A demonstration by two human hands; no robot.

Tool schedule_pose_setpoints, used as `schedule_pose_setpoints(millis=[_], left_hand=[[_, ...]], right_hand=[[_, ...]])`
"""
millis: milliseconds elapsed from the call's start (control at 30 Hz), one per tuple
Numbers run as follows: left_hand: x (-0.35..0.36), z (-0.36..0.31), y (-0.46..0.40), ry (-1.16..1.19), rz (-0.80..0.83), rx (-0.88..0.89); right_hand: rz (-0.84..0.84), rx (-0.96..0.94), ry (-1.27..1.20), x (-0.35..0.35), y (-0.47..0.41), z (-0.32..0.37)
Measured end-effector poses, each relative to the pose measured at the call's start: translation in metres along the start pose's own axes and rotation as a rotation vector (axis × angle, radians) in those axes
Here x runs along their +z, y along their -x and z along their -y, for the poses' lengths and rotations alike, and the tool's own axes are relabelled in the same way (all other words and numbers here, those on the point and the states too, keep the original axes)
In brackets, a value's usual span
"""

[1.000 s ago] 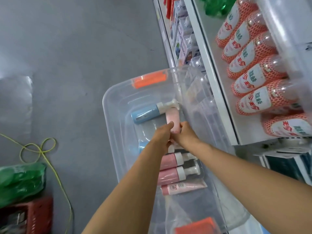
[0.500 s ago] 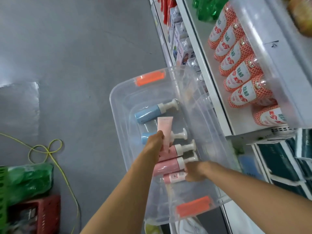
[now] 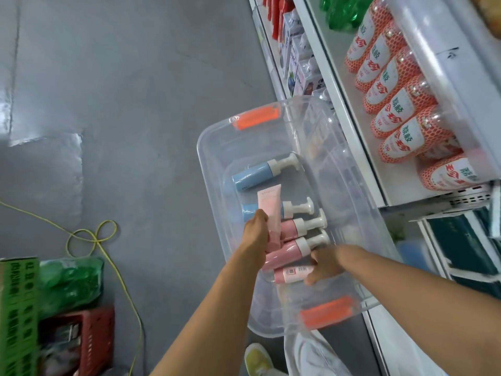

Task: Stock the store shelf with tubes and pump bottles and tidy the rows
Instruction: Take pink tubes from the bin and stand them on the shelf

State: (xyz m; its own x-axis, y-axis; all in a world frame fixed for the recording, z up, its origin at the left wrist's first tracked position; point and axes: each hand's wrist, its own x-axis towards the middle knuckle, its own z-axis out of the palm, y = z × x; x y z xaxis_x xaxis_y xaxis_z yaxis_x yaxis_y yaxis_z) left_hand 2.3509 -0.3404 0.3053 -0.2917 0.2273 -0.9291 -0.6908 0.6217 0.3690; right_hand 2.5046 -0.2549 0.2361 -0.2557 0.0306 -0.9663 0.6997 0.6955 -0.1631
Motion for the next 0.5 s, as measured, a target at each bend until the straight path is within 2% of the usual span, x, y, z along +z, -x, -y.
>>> schedule_pose_setpoints(millis=[200,333,400,500], left_hand=[[-0.001,0.006,0.002,-0.104,0.030,0.140],[-0.005,0.009,0.011,-0.179,0.011,0.170],[-0.007,0.007,0.022,-0.165,0.022,0.178],[-0.012,0.004,0.040,-0.142,0.040,0.191]], right_hand=[[-0.085,-0.056,0.012,0.005,0.012,0.003],[-0.183,-0.078,0.043,-0.001,0.030,0.007],[-0.210,-0.059,-0.027,-0.008,0.046,0.005],[-0.273,-0.059,-0.325,-0.018,0.079,0.001]])
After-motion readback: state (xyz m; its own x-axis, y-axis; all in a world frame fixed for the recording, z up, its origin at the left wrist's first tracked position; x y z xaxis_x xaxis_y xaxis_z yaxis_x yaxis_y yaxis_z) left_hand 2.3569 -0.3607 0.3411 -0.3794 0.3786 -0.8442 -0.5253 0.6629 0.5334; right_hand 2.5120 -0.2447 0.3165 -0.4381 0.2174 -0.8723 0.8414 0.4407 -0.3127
